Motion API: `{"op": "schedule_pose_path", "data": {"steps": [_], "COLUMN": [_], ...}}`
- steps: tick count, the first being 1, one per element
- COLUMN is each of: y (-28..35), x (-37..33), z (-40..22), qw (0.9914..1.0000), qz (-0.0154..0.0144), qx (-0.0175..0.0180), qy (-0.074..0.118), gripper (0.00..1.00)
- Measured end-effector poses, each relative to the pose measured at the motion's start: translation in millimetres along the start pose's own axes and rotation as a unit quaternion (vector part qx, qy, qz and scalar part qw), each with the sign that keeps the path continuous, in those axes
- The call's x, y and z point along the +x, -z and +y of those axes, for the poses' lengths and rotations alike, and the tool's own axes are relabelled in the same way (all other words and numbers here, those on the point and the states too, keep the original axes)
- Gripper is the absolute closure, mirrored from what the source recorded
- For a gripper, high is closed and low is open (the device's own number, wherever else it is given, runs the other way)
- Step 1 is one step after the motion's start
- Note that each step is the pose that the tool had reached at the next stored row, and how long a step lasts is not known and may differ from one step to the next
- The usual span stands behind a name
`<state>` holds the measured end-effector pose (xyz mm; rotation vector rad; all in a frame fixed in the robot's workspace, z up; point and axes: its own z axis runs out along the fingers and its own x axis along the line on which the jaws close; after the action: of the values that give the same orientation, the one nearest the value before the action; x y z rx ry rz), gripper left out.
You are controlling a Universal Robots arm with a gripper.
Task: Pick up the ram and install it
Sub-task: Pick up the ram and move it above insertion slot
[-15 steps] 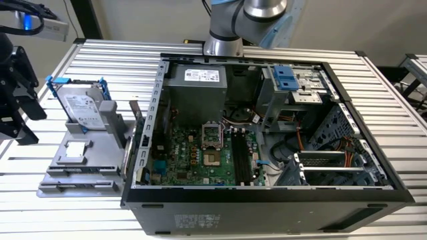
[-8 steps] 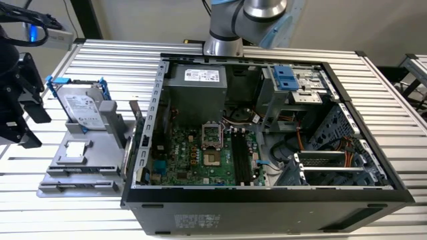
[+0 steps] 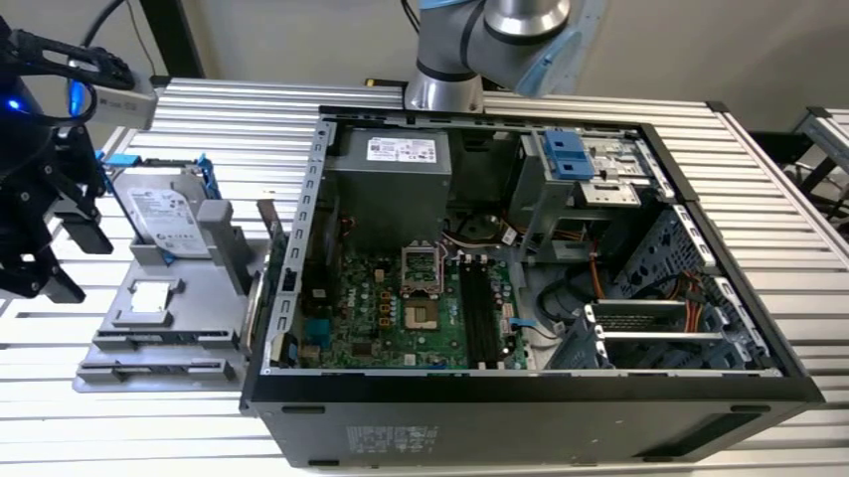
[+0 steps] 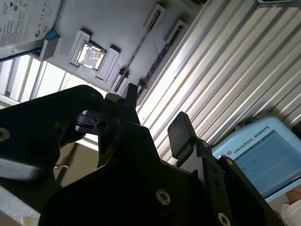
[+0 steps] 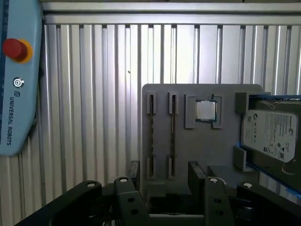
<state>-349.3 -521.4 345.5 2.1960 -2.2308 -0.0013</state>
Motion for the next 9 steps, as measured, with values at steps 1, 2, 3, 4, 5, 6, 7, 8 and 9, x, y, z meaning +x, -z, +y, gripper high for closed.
{"op": "schedule_pose_path", "data": {"steps": [1, 2, 3, 4, 5, 6, 7, 8, 9], "y": [0.0, 0.0, -0.1, -0.2, -0.2, -0.2, -0.2, -0.2, -0.2], "x": [0.0, 0.0, 0.0, 0.1, 0.1, 0.1, 0.1, 0.0, 0.0], "z": [0.0, 0.0, 0.0, 0.0, 0.0, 0.0, 0.0, 0.0, 0.0], "qw": [1.00000, 1.00000, 1.00000, 1.00000, 1.00000, 1.00000, 1.00000, 1.00000, 1.00000], "qz": [0.0000, 0.0000, -0.0001, 0.0003, 0.0004, 0.0006, 0.0009, 0.0012, 0.0015], "qx": [0.0000, -0.0001, 0.0000, 0.0000, 0.0000, 0.0000, 0.0001, 0.0001, 0.0000], "qy": [0.000, 0.000, 0.000, 0.000, 0.000, 0.000, 0.000, 0.000, 0.000], "gripper": [0.00, 0.00, 0.00, 0.00, 0.00, 0.00, 0.00, 0.00, 0.00]}}
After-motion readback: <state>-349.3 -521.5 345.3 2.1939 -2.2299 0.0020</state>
